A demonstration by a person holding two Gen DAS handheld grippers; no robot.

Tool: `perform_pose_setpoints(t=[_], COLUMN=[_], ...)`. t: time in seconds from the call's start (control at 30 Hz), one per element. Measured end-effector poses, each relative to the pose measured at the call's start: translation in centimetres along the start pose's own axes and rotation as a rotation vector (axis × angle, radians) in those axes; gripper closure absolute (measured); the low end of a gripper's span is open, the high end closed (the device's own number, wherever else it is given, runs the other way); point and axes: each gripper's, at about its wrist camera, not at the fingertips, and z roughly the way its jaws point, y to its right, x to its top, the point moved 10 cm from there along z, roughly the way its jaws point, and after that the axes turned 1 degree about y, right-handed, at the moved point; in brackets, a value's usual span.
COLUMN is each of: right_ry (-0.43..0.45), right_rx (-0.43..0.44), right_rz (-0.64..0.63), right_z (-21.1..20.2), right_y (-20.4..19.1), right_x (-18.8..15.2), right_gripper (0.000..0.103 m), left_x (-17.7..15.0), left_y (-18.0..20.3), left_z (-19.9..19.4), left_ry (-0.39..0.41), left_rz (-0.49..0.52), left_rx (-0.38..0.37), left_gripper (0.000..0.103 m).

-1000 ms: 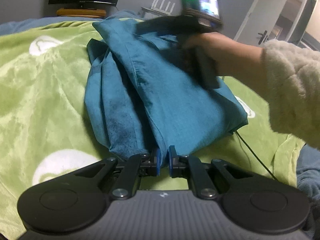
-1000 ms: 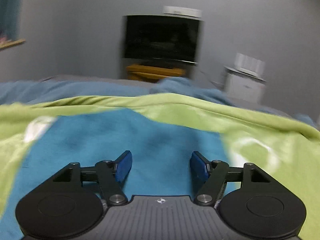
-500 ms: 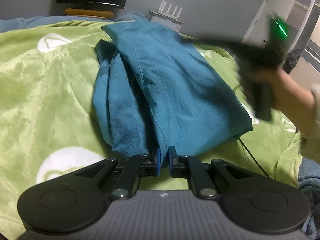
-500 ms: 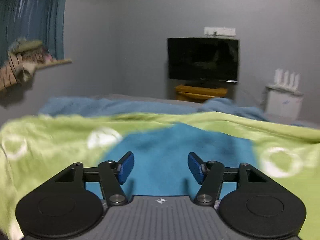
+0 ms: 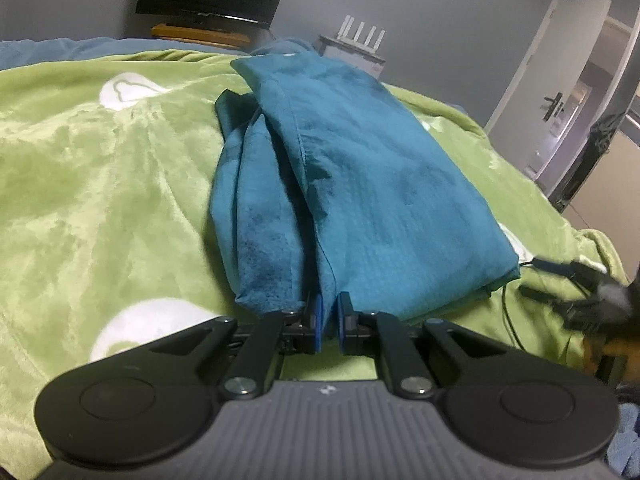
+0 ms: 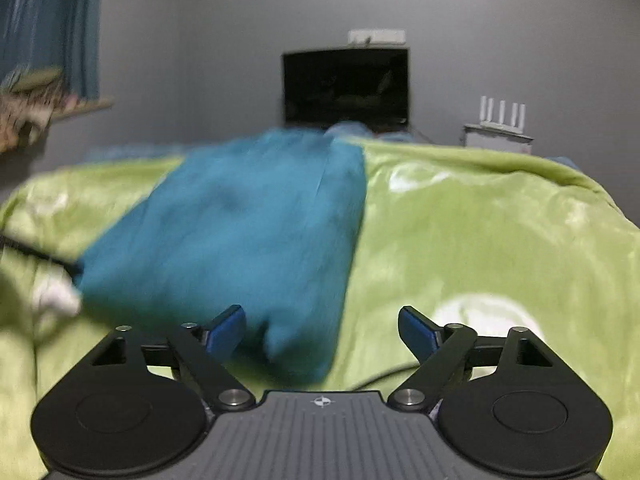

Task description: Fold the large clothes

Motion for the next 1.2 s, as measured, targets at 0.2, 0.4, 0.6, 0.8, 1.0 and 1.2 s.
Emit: perform_pose_setpoints(t=[0.2,0.4,0.6,0.8,1.0,1.2], right_ry=[-0.039,0.075,0.049,0.054,0.027,0.017], right_rx=[-0.042,-0.094,-0.038,-0.036,-0.031,-0.041], right_rz=[-0.097,0.024,0.292,0.244,0.204,0.168], right_z=[4.0,4.2,3.4,2.5,3.6,4.2], right_y=[-2.2,-0.7,2.5,1.4,1.1,0.9], right_x=[0.1,1.6,0.3,0.0,0.3,0.0], right_gripper=[0.034,0.067,0.068,0.065,0.058,0.051], left_x=[-0.3,-1.4,-1.6,0.0,1.5,-0.6], left_y=[0.0,-0.4,-1.3,0.0,2.8,5.3], left_z=[0.0,1.4,1.9,-0.7,-1.9,2.6], left_ry=[0.007,-0.055,-0.08,0.056,0.184,0.018], left_rz=[0.002,0.054,0.009,0.022,0.003,0.106], left_rx=[0.0,0.11,0.117,0.081,-0.032,-0.052], left_gripper=[0.1,0.102,0.102,0.102,0.027,0.028])
